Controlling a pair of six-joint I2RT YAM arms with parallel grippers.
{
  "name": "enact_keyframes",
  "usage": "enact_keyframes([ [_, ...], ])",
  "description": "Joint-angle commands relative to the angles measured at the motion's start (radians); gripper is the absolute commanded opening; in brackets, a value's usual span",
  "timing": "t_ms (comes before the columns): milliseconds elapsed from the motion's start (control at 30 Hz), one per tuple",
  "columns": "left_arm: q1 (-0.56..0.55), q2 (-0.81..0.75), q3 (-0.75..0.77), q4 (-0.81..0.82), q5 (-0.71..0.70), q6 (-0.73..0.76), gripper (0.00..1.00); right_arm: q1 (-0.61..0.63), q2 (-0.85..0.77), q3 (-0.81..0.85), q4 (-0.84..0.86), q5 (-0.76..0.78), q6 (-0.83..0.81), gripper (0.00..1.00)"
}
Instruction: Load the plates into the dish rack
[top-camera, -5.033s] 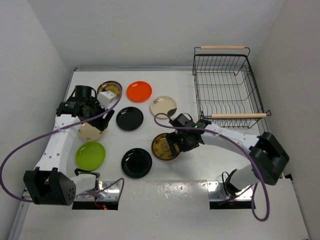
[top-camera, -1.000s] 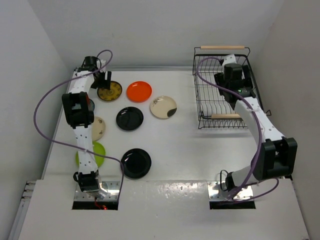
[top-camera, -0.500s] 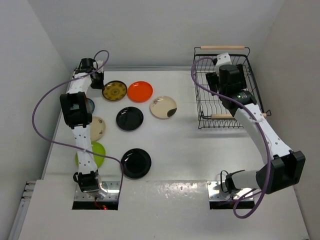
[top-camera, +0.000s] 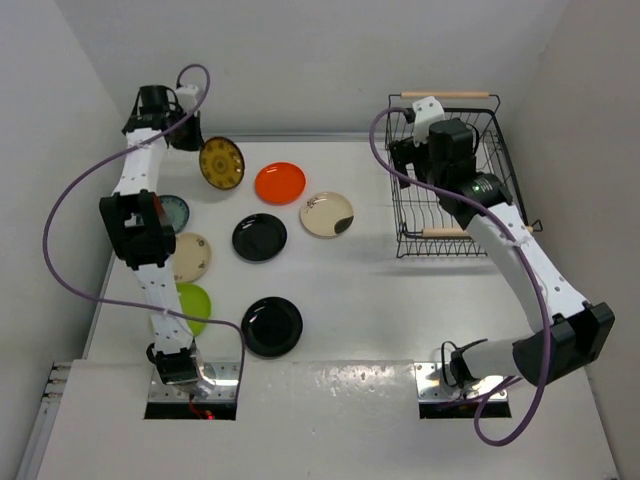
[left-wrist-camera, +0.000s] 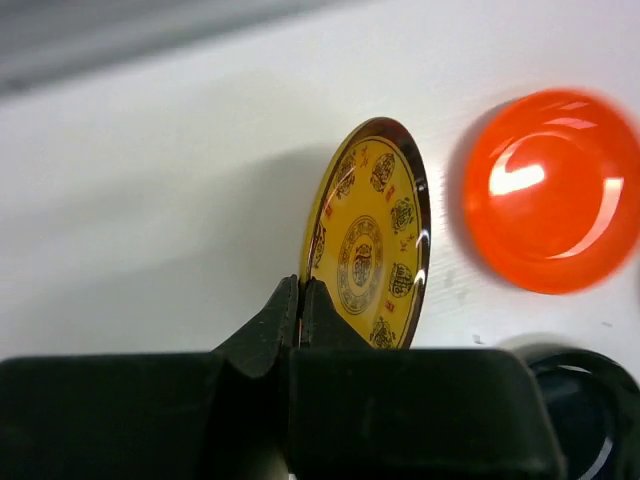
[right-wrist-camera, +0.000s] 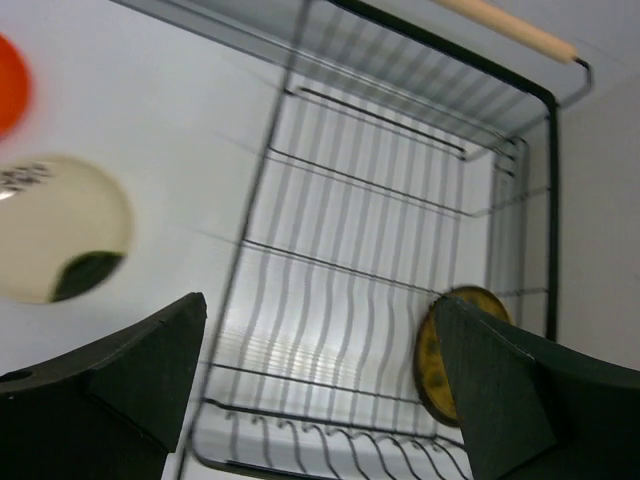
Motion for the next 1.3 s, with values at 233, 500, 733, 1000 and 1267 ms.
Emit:
enact_keyframes([
  [233, -0.12, -0.324, -0.038, -0.074, 0.336, 0.118, 0.0, 0.052, 0.084, 0.051, 0.155, -0.521, 0.258, 0.92],
  [500, -0.328, -0.346, -0.016, -0.209, 0.489, 0.213, 0.0, 0.076, 0.267, 0.12, 0.365, -0.815, 0.523, 0.92],
  [733, -0.364, -0.346, 0.013, -0.237, 0.607, 0.213, 0.0, 0.085, 0.368, 0.087, 0.378, -0.798, 0.524, 0.81],
  [1000, -0.364, -0.336, 0.033, -0.237, 0.511, 0.214, 0.0, 0.085, 0.299, -0.002, 0.472, -0.809, 0.547, 0.0],
  [1267, -0.299, -0.336, 0.063, -0.203, 0.079, 0.144, 1.0, 0.036, 0.154, 0.097, 0.179, -0.391, 0.344, 0.0],
])
